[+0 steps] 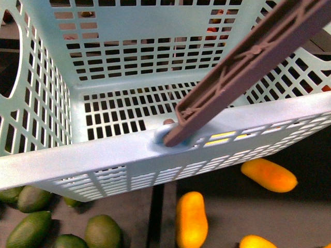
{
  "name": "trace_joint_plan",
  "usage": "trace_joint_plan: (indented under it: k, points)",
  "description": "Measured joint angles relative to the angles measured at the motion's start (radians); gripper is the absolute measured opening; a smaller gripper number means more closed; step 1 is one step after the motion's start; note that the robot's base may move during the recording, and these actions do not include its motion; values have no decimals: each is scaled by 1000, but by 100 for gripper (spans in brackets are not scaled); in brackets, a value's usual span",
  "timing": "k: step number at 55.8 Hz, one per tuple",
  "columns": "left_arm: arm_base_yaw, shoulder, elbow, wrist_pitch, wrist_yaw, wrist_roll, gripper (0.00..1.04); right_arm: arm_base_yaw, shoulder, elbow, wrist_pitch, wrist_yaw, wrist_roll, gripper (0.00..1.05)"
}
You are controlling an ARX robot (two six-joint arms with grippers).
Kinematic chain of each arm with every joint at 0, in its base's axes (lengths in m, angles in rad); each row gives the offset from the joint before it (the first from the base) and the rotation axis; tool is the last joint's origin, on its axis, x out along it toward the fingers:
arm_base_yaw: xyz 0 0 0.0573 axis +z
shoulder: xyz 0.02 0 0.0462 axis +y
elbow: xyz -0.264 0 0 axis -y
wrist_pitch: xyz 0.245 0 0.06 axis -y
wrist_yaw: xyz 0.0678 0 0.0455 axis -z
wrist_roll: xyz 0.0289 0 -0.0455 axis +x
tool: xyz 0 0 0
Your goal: Pick lemon and mango into basket
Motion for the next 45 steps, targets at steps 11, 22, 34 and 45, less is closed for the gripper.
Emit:
trace_joint_plan:
  k: [11, 22, 34, 45]
  points:
    - [12, 0, 0, 0, -29, 8, 7, 0, 0, 0, 0, 2, 0, 96]
    - [5, 0, 0, 0, -3, 5, 7, 0, 0, 0, 0, 4, 0, 96]
    - [-9, 0, 0, 0, 14, 0, 7, -96, 276, 255, -584, 255, 298, 96]
    - [-6, 0, 0, 0, -5, -6, 7, -312, 527, 269, -326, 76, 138, 96]
